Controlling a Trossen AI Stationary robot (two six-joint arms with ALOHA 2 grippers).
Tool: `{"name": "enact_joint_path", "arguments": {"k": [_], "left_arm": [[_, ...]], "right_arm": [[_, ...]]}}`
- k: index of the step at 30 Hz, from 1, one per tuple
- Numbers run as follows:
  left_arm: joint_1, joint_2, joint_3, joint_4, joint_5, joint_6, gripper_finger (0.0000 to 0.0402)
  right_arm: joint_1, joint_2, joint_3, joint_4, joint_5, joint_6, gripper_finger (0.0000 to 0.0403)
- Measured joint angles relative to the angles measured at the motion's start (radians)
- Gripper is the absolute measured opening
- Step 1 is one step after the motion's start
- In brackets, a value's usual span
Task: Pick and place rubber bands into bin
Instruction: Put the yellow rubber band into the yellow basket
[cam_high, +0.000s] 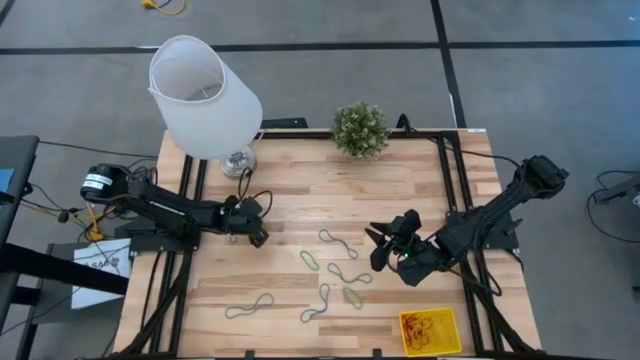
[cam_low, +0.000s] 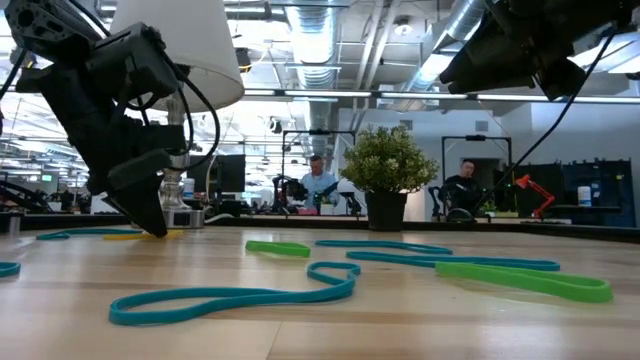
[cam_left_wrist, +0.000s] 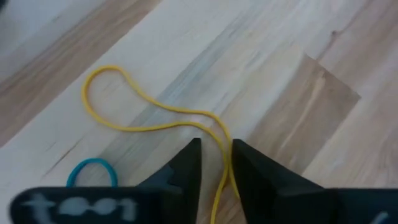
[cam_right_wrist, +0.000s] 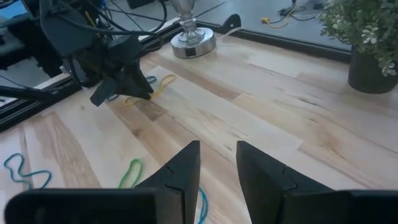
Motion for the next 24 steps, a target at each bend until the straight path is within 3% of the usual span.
{"name": "enact_joint_path", "arguments": {"k": [5,10,14,18,21,24], "left_arm": [[-0.005,0.002,0.012,0.029,0.017,0.091,0.0014],[-0.006,-0.017,0.065,-0.006,0.05,0.148,0.0002],[-0.011,-0.073,0.13,0.031,0.133,0.233,0.0001],[-0.036,-0.122,0.188,0.043,0.162,0.292,0.0],[-0.057,-0.148,0.232,0.048,0.17,0.324,0.0],[-0.081,-0.155,0.263,0.046,0.2,0.351,0.0]], "right_arm": [[0.0,0.0,0.0,0.019,-0.009,0.0,0.0098],[-0.004,0.072,0.0,0.144,-0.024,-0.056,0.0098],[-0.038,0.218,0.0,0.429,-0.022,-0.321,0.0098],[-0.096,0.412,0.015,0.865,-0.04,-0.67,0.0098],[-0.145,0.535,0.065,1.116,-0.107,-0.872,0.0098],[-0.196,0.626,0.148,1.236,-0.223,-0.979,0.0098]]}}
